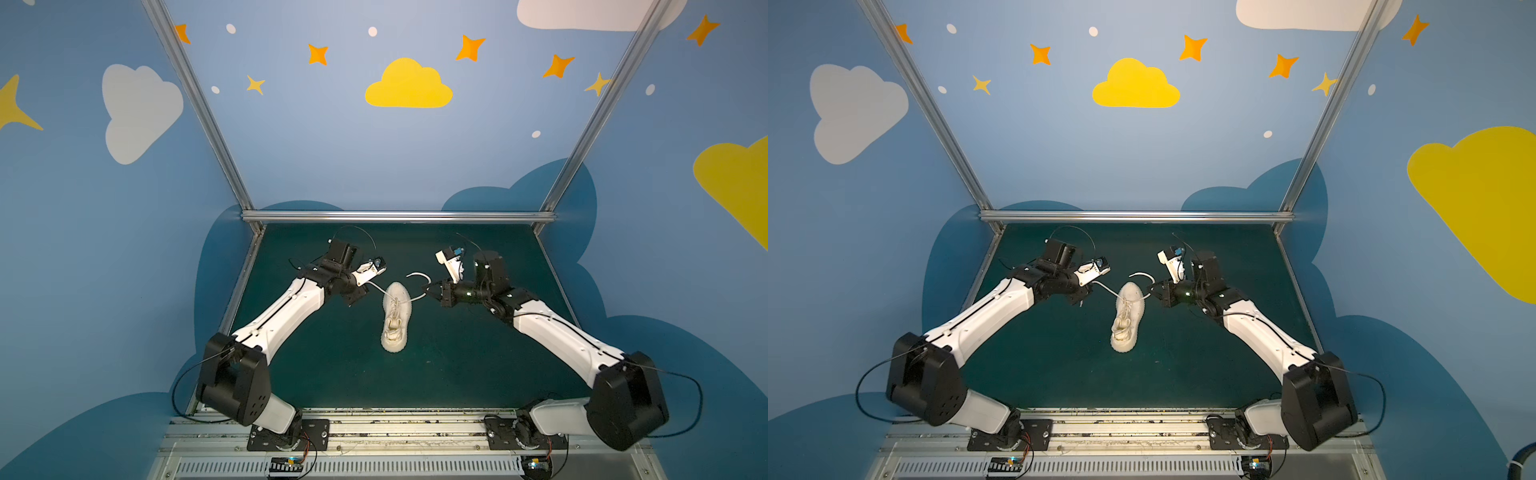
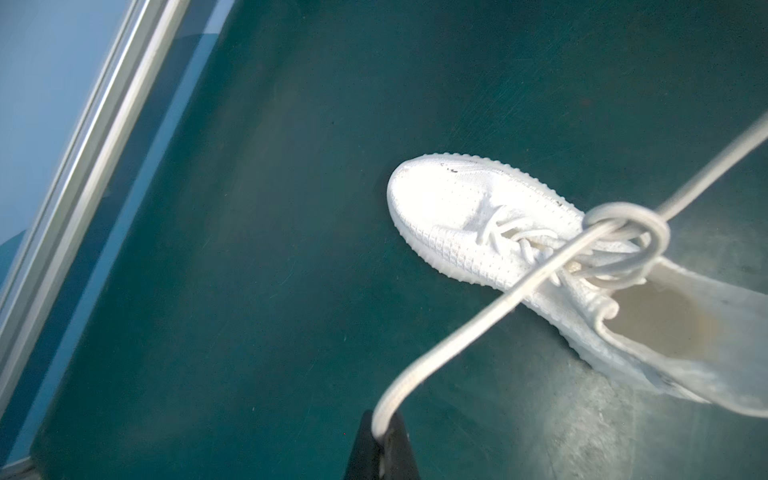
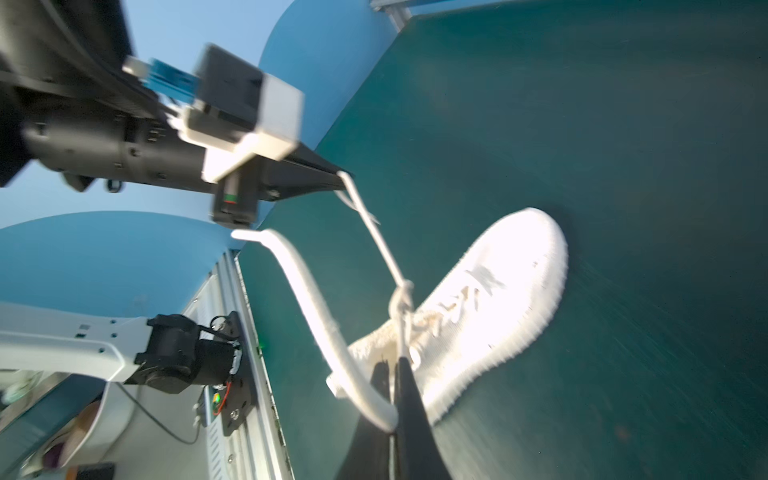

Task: Tie the shoes
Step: 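Draw both lace ends outward to either side of the sneaker, pulling the knot tight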

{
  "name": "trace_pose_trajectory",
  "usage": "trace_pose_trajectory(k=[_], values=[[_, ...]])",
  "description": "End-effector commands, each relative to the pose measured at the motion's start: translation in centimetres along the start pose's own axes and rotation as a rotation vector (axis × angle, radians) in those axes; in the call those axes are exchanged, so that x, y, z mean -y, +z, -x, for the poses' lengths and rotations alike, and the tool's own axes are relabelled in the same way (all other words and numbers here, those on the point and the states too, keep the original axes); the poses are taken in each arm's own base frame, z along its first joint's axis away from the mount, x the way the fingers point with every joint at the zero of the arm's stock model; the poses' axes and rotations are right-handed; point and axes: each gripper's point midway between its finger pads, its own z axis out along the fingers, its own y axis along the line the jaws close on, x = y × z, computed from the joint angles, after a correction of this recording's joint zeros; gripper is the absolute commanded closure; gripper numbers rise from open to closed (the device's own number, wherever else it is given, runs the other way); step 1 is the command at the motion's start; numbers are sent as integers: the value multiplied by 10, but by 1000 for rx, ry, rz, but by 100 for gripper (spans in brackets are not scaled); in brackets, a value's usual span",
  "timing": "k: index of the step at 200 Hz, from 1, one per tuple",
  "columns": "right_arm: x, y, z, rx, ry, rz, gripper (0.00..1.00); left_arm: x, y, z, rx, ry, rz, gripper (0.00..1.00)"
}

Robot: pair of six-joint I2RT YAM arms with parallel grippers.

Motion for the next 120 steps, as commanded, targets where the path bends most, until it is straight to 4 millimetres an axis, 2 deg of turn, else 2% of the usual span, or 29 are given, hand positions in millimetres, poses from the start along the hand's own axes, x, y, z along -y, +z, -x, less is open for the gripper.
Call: trace_pose_trajectory(k=[1, 34, 82, 120], values=[[11, -18, -16, -13, 42, -90, 100, 10, -8, -25, -91, -58, -12, 97], [21, -33, -30, -4, 28, -156, 100, 6, -16, -37, -110, -92, 24, 97], [44, -56, -50, -12, 109, -286, 100, 2, -6, -63, -170, -204, -1, 97], [57, -68, -71, -14, 152, -350, 100, 5, 5, -72, -190, -203, -18, 97]])
